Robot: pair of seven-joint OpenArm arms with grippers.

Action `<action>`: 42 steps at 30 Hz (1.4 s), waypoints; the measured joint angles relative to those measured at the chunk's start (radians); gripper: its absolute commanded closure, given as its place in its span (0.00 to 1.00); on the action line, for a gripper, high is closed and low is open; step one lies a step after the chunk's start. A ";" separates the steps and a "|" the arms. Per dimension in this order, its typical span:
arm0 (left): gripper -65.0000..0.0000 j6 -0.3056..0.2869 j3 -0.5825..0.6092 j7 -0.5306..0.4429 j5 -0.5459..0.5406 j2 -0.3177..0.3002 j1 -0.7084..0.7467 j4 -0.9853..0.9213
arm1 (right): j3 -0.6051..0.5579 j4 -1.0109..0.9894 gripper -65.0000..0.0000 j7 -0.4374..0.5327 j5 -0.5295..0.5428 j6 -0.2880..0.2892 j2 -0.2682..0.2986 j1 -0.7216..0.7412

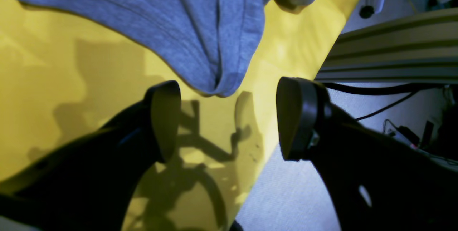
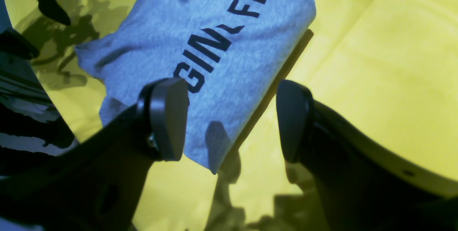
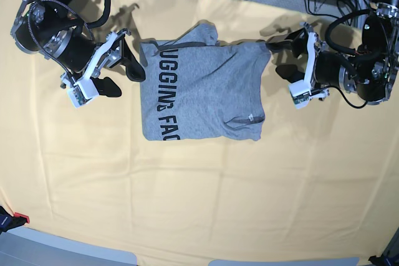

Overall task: Layout the t-shirt on the table in an organized manner, then fold the t-shirt properly
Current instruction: 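Pull the bundle edge with the left gripper to square the fold, then grasp opposite sides of the grey bundle with both grippers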

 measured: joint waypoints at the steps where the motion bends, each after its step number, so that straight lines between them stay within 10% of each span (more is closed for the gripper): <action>1: 0.50 0.000 0.000 0.000 -0.021 -0.006 -0.011 0.000 | 0.000 0.000 0.40 0.000 0.000 0.000 0.000 0.000; 4: 1.00 0.001 0.000 -0.001 -0.133 -0.024 -0.045 0.009 | -0.001 0.000 0.61 0.026 0.000 0.000 0.009 0.000; 7: 1.00 -0.001 -0.001 -0.002 -0.152 -0.021 -0.054 0.013 | -0.012 0.000 1.00 0.043 0.000 0.000 0.020 0.000; 15: 1.00 -0.024 -0.001 -0.001 -0.182 0.081 -0.041 0.014 | -0.102 0.000 1.00 0.065 -0.012 0.000 0.109 0.084; 20: 1.00 -0.036 0.000 0.003 -0.181 0.145 0.032 0.043 | -0.243 -0.047 1.00 0.167 -0.227 0.000 0.149 0.142; 36: 1.00 -0.038 0.000 0.003 -0.181 0.302 0.139 0.132 | -0.391 -0.565 1.00 0.180 -0.256 0.000 0.152 0.555; 42: 1.00 -0.039 0.102 0.000 0.045 0.317 0.137 0.132 | -0.536 -0.743 1.00 0.182 -0.298 0.000 0.150 0.654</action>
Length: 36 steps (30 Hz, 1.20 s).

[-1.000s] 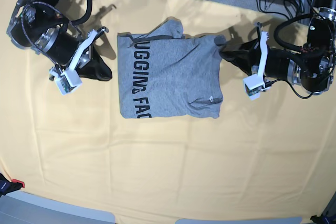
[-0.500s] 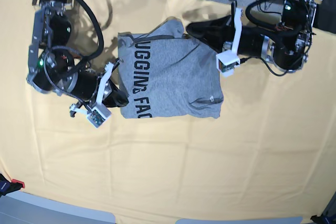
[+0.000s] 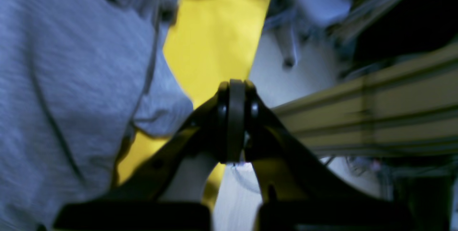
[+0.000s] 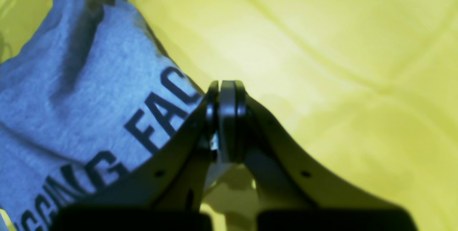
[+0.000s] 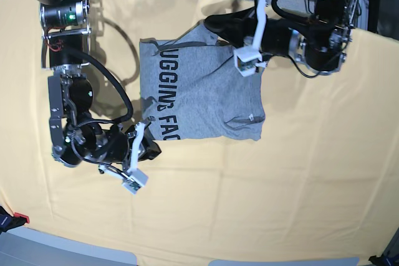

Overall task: Layout the t-shirt on the table in an organized manner, then fold the t-shirt properly
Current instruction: 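Grasp opposite sides of the grey bundle with both grippers, then rotate and press the bundle flat with both grippers, then release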

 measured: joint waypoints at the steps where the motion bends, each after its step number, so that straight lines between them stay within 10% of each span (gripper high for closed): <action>1: 1.00 0.000 0.036 0.001 0.066 0.000 0.000 0.000 | -0.024 -0.018 1.00 0.007 -0.025 0.000 0.000 0.012; 7: 1.00 0.000 0.159 -0.107 0.350 -0.001 0.002 -0.001 | -0.103 -0.035 1.00 0.032 -0.082 0.000 0.002 0.035; 19: 1.00 0.000 0.159 -0.239 0.525 -0.001 -0.012 -0.090 | -0.257 -0.035 1.00 0.032 -0.099 0.000 0.070 0.014; 36: 1.00 -0.010 0.161 -0.404 0.513 -0.062 -0.224 -0.347 | -0.254 0.005 1.00 -0.095 0.160 -0.001 0.214 -0.084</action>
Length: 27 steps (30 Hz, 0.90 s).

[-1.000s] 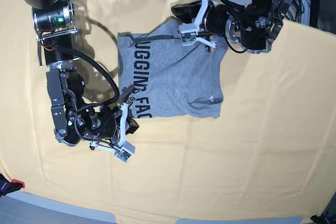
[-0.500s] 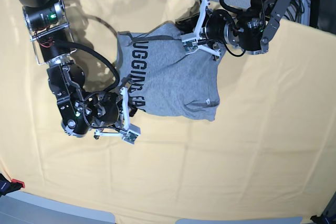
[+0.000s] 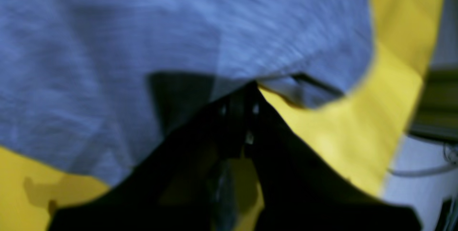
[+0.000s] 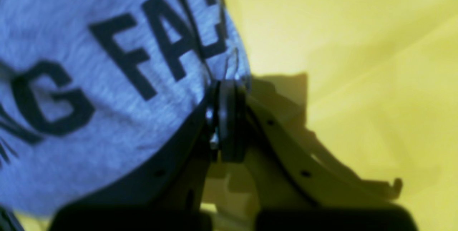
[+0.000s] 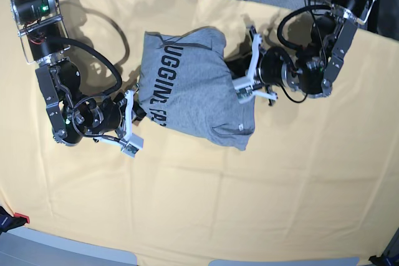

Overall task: Layout the t-shirt on the table in an organized manner, then fold the t-shirt properly
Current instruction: 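Rotate and press the bundle flat with both grippers, then release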

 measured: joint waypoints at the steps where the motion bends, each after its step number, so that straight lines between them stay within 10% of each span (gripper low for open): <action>1: 1.00 -0.002 -0.001 -0.019 -0.006 0.001 -0.019 -0.031 | 0.000 0.018 1.00 -0.021 0.023 0.000 0.009 -0.011; 17: 1.00 0.006 0.000 0.074 0.002 -0.005 -0.272 -0.140 | -0.003 0.364 1.00 -0.064 0.086 -0.024 0.077 -0.212; 27: 1.00 0.007 -0.232 0.265 -0.372 -0.106 -0.298 -0.140 | 0.136 0.364 1.00 0.085 -0.162 -0.200 0.076 -0.219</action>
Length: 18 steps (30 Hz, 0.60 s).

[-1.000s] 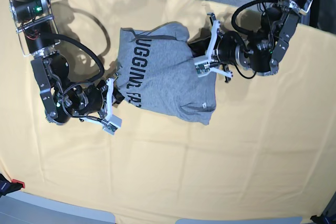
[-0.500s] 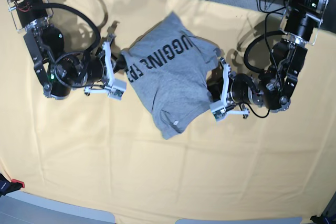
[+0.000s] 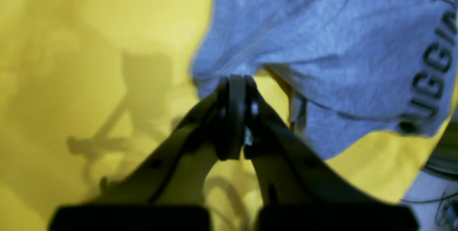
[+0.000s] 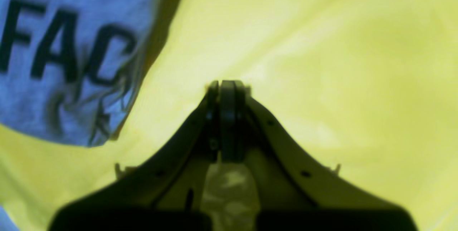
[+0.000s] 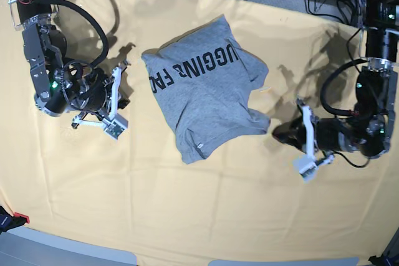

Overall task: Layout the t-shirt on the table in an organized manner, then fold the t-shirt properly
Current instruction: 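Rotate and press the bundle flat with both grippers, then release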

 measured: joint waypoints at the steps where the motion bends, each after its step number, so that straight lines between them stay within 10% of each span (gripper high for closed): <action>1: 1.00 0.000 -0.042 0.018 -0.038 0.001 0.000 0.000 | 0.002 0.000 1.00 0.002 0.011 0.000 -0.001 -0.002; 7: 1.00 -0.001 -0.254 0.133 -0.238 0.002 0.011 0.002 | 0.002 0.000 1.00 0.005 0.108 0.077 -0.064 -0.047; 18: 1.00 -0.001 -0.272 0.143 -0.229 0.007 0.119 0.001 | 0.004 0.000 1.00 -0.085 0.235 0.130 -0.071 -0.176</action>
